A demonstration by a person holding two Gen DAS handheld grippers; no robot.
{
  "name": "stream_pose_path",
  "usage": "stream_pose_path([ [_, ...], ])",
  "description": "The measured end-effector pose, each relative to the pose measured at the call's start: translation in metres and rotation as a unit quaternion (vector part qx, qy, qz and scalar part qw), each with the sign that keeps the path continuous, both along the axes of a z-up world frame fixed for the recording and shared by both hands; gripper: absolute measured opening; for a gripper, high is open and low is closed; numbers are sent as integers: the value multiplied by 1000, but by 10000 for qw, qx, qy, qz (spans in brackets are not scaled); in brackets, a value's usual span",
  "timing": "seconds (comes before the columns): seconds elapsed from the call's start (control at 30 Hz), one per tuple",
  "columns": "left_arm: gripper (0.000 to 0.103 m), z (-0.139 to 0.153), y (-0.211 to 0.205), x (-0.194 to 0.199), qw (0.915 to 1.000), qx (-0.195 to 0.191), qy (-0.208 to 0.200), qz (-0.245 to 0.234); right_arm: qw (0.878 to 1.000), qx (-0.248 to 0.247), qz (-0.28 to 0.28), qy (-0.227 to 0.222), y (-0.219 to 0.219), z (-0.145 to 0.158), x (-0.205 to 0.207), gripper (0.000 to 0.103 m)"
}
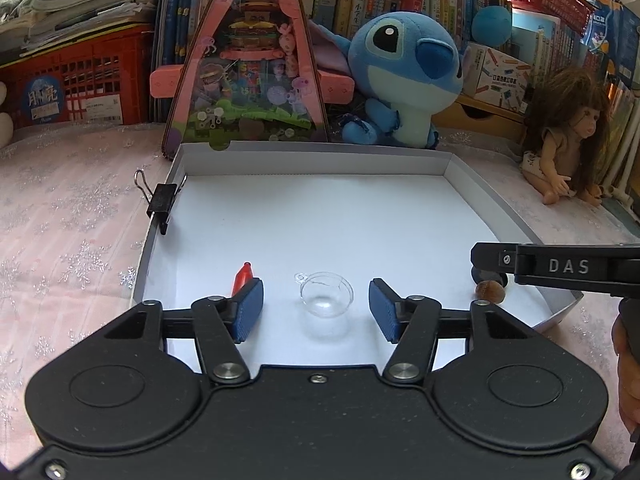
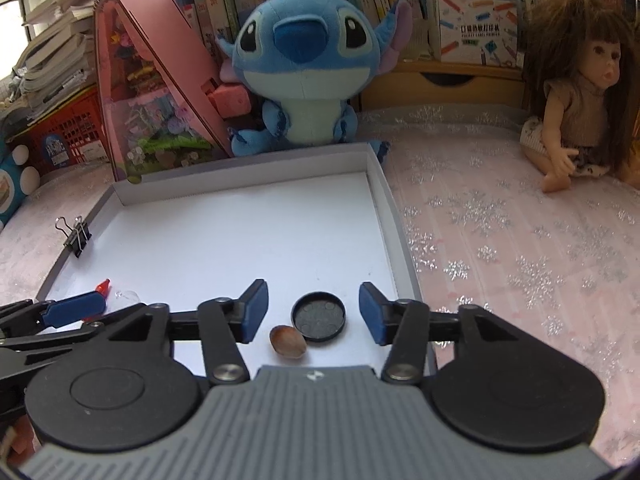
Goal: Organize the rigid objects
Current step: 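Open both tools to release the cup and lid inside the tray, then lift both open tools away from the tray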
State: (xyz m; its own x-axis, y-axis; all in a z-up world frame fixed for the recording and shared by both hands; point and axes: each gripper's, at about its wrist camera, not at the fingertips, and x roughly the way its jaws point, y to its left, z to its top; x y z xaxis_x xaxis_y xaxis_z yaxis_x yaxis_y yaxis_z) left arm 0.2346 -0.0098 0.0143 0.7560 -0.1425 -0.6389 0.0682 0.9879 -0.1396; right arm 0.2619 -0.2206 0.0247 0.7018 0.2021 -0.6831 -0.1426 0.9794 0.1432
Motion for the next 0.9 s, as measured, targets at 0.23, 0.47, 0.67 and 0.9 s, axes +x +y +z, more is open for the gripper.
stream_pose_path([
  [0.23, 75, 13, 1, -14, 9996, 113, -276, 19, 9998, 48, 83, -199, -3, 12, -14, 78],
  [0.47, 78, 27, 4, -39, 9991, 60, -415, -82, 9984, 8, 300, -470, -7, 25, -38, 87],
  [0.67, 79, 32, 9, -69, 9983, 34, -550, -210, 9971, 57, 421, -626, -13, 27, -63, 89],
  [0.9, 79, 30, 15, -102, 9978, 44, -582, -311, 9949, 128, 566, -828, -17, 24, -93, 92],
])
